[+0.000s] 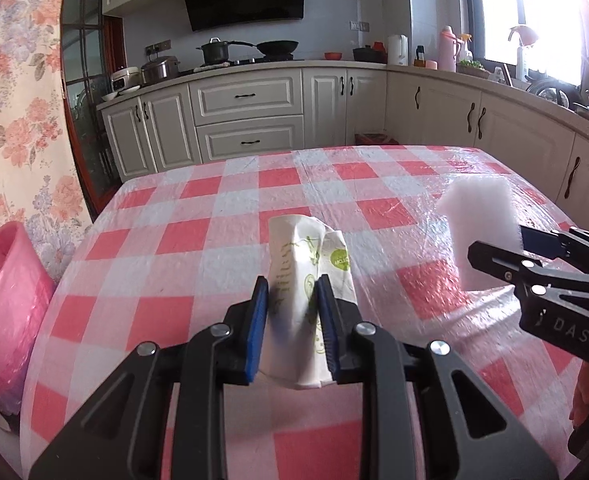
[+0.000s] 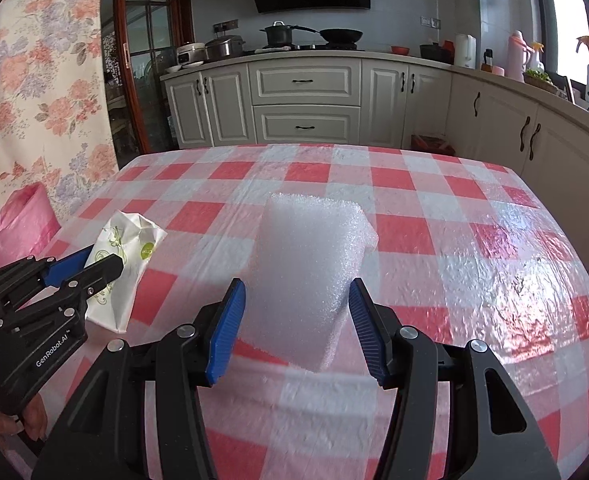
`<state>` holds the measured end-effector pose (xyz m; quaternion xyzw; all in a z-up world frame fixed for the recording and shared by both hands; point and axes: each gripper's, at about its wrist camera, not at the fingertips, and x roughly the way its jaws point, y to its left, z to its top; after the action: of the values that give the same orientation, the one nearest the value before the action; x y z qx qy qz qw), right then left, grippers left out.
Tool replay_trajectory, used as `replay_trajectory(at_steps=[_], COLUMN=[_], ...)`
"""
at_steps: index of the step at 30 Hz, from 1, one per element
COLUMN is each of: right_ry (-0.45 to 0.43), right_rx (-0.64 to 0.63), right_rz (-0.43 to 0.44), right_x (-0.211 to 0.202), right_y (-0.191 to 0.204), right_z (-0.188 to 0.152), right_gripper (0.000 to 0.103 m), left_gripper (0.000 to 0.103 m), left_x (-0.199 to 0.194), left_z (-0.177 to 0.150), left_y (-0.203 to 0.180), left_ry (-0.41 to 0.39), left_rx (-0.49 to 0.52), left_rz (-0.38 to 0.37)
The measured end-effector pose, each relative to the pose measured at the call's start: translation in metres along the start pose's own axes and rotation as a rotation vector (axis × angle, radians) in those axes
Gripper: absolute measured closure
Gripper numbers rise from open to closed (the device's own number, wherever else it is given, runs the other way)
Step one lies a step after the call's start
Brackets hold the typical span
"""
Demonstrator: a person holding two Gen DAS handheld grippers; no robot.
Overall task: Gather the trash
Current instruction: 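Lift the foam block and paper packet and carry them over the pink bin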
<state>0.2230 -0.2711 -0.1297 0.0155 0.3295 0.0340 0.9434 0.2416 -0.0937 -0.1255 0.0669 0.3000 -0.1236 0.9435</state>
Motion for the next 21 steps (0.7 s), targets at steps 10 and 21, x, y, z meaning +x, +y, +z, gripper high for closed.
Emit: replay_trajectory(at_steps=[10,21], right_ry=[-0.026,-0.032], right_rx=[-0.079,-0.147], right_rz=[0.050,0.143], right_x=[-0.037,-0.043], right_y=[0.038,0.083], right_z=[-0.011,-0.006], right_gripper=[0.051,0.051], left_gripper=[0.079,0.079], left_x=[-0.060,-0.104], left_z=[-0.019,-0.028], left_y=[0.019,0.055], left_ry=[-0.060,-0.110], left_rx=[-0.050,-0.119], left_rz=[0.001,0.058])
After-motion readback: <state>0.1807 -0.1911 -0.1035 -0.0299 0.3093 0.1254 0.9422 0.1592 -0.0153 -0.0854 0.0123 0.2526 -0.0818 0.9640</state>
